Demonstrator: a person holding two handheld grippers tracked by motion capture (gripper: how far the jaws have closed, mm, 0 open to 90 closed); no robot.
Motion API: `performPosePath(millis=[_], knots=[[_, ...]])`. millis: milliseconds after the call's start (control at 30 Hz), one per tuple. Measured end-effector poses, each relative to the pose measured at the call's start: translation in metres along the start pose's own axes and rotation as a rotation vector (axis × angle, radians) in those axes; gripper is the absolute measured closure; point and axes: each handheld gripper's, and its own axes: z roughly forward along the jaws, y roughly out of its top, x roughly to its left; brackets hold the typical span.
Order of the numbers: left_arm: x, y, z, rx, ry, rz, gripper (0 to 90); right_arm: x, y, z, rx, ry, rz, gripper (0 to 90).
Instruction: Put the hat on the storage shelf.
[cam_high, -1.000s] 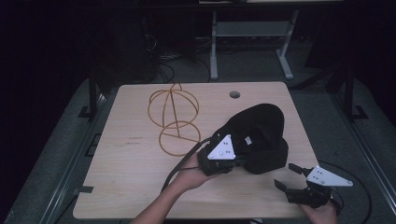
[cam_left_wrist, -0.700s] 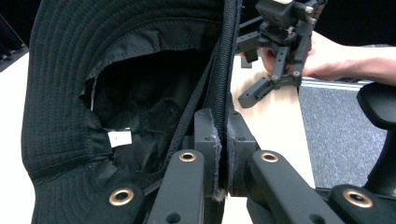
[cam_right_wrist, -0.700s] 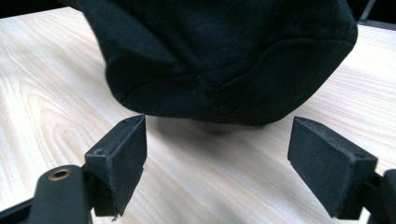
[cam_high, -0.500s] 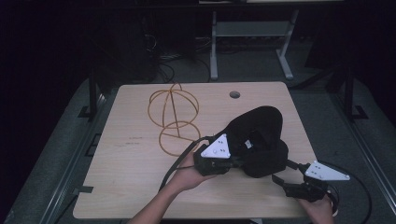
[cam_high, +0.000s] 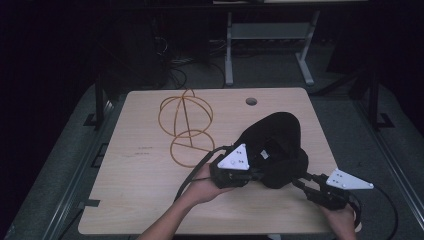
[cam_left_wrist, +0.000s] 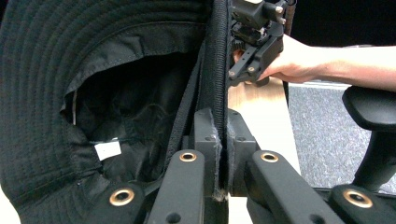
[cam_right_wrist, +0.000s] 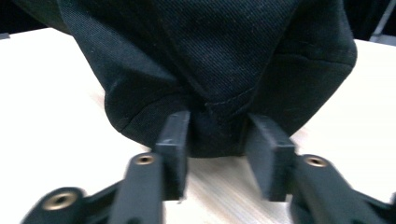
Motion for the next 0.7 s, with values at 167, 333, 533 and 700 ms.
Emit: performPosePath(millis=[167, 333, 533, 700], knots=[[0.001, -0.001, -0.004, -0.011, 0.006, -0.008, 85.7, 0.001, 0.002, -0.001, -0.008, -0.008, -0.011, 82.0], [0.002, -0.002, -0.008, -0.010, 0.017, -0.006, 85.7, 0.004, 0.007, -0.006, 0.002, -0.022, -0.030, 88.8], [0.003, -0.003, -0.013, -0.011, 0.038, -0.015, 85.3, 0.008, 0.012, -0.011, -0.009, -0.025, -0.044, 89.4], [0.005, -0.005, -0.018, -0.007, 0.057, -0.020, 81.8, 0.009, 0.016, -0.013, -0.022, -0.019, -0.039, 89.6]])
